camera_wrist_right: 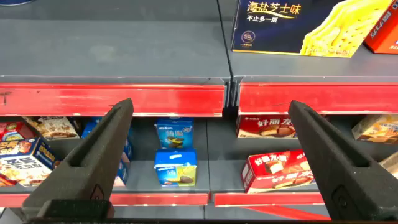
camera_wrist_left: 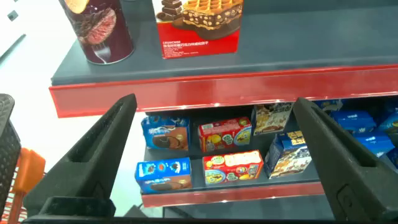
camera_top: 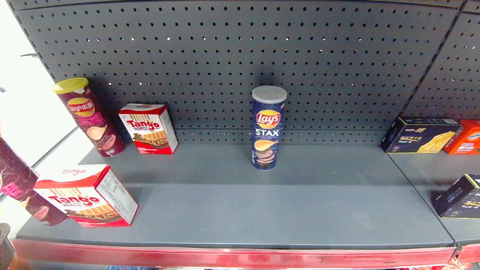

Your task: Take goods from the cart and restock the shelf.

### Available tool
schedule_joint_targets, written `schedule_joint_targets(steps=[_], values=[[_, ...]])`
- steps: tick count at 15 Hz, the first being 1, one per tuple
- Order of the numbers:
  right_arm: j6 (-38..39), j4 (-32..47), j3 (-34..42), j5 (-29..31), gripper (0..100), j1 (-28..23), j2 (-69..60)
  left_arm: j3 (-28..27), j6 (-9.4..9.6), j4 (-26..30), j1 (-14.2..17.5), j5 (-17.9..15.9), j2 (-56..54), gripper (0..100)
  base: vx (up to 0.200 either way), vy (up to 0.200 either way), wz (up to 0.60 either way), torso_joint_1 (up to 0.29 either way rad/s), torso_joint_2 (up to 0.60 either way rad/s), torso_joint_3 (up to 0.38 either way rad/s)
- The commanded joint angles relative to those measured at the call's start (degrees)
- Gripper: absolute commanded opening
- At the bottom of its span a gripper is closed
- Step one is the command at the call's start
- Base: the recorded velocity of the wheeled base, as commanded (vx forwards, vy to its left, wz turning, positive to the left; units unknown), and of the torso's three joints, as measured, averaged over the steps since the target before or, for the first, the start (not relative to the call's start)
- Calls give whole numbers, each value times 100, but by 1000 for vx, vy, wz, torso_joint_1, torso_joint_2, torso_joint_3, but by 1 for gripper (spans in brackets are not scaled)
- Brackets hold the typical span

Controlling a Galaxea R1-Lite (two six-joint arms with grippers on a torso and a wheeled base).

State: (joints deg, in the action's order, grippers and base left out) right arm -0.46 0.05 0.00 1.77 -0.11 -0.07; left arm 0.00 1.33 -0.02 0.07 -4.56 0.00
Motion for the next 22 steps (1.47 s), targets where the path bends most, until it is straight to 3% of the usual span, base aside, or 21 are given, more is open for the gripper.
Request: schedule_joint_targets(steps=[1, 15, 22], values=[[2, 4, 0, -1, 100, -7, 7, 0, -1, 2, 1, -1, 0, 100, 0, 0, 600, 2, 2, 2], [20, -5, 0, 8, 100, 2, 7, 0, -1, -6, 1, -1, 0, 100, 0, 0, 600, 4, 2, 3], [20, -5, 0, 8, 100, -7, 7, 0, 8, 2, 1, -19, 0, 100, 0, 0, 0, 0, 0, 0]])
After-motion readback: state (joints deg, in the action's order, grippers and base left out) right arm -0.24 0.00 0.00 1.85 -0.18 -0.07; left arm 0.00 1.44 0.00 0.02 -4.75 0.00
